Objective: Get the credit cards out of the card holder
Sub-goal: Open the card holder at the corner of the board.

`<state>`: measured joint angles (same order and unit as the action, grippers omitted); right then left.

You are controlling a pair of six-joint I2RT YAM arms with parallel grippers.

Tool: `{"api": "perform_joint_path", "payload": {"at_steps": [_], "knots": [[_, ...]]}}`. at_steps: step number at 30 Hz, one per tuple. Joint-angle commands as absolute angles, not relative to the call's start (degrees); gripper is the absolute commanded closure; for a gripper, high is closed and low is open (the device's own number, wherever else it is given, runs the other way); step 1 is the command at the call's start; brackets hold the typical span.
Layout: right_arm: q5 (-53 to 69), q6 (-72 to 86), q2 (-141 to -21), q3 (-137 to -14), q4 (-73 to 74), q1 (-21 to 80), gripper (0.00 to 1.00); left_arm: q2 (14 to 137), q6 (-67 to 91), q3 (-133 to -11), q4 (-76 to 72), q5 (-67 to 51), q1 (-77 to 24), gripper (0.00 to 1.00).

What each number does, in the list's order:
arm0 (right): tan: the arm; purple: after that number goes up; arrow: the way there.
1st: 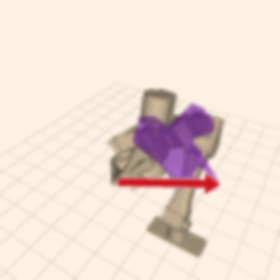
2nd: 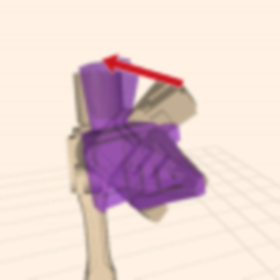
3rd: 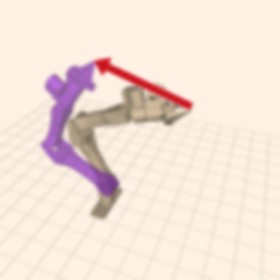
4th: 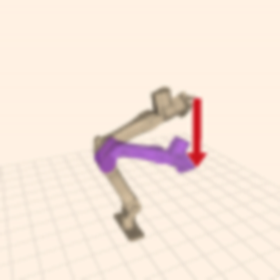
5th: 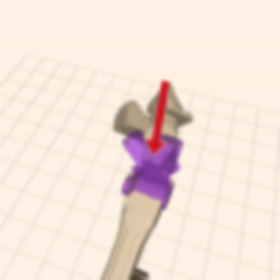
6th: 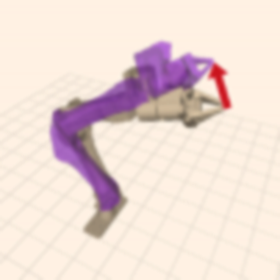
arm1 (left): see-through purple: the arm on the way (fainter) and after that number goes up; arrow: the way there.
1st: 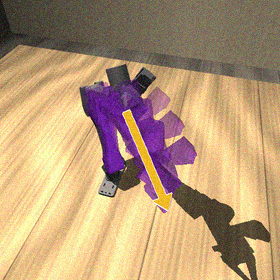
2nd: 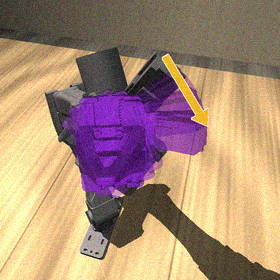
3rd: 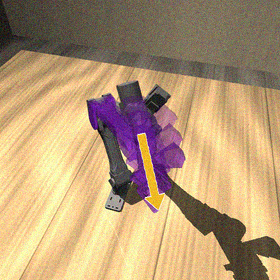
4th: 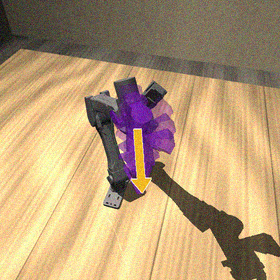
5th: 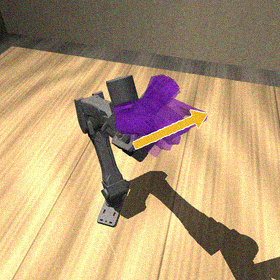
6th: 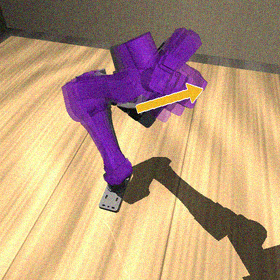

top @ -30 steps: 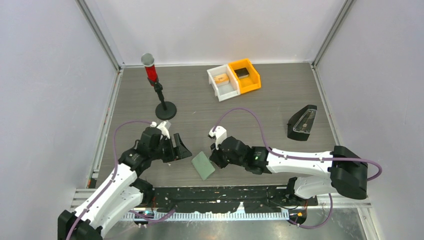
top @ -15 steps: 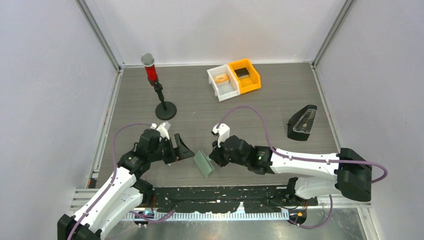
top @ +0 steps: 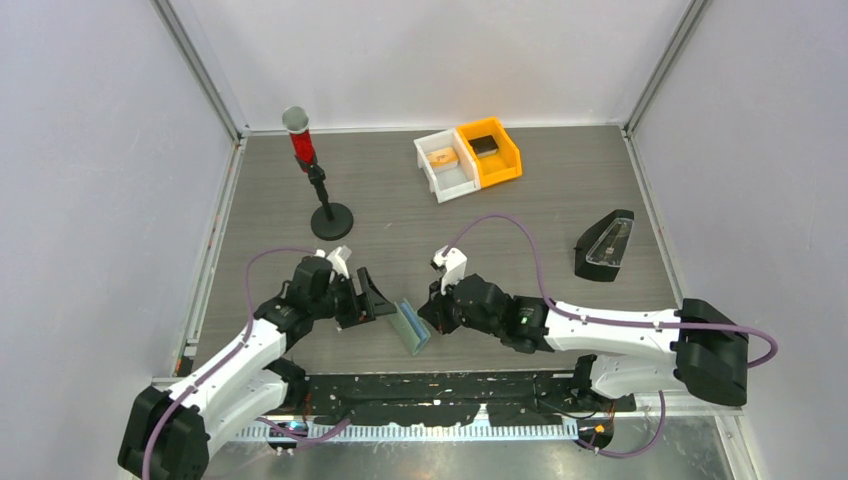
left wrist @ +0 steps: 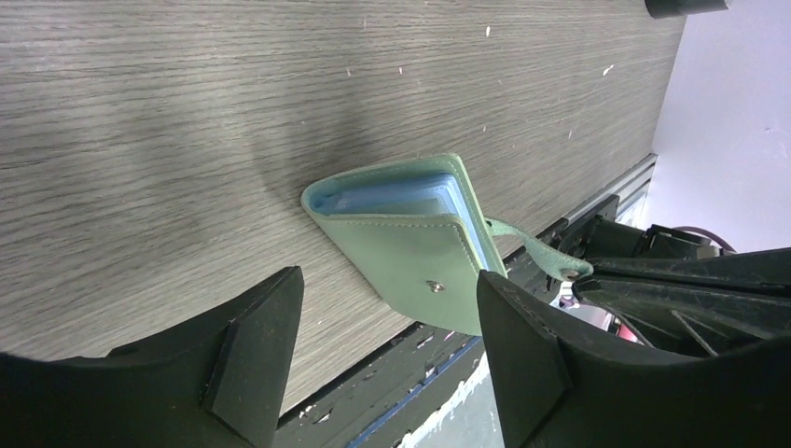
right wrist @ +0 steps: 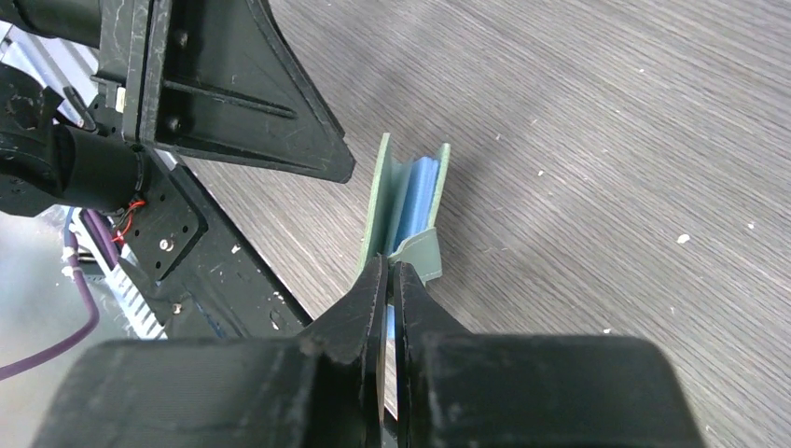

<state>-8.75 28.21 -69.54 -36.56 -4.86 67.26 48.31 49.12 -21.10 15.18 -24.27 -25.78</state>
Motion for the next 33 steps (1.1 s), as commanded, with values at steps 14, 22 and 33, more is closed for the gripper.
{"api": "perform_joint_path", "payload": {"at_steps": [14,22,33], "knots": [[-11.32,31.15,-65.07,-32.16,-9.75,65.3,0.95,47.82,49.35,-19.15,6.94,-25.66,-25.93,0.26],[-8.68,32.79,-64.93,-31.53,-13.68,65.3,0.95,50.25,51.26,-19.42,1.5,-29.31,-25.93,0.25],[-9.59,33.48,-65.14,-30.9,-14.58,65.3,0.95,55.63,51.85,-19.0,-2.37,-30.72,-25.93,0.34]]}}
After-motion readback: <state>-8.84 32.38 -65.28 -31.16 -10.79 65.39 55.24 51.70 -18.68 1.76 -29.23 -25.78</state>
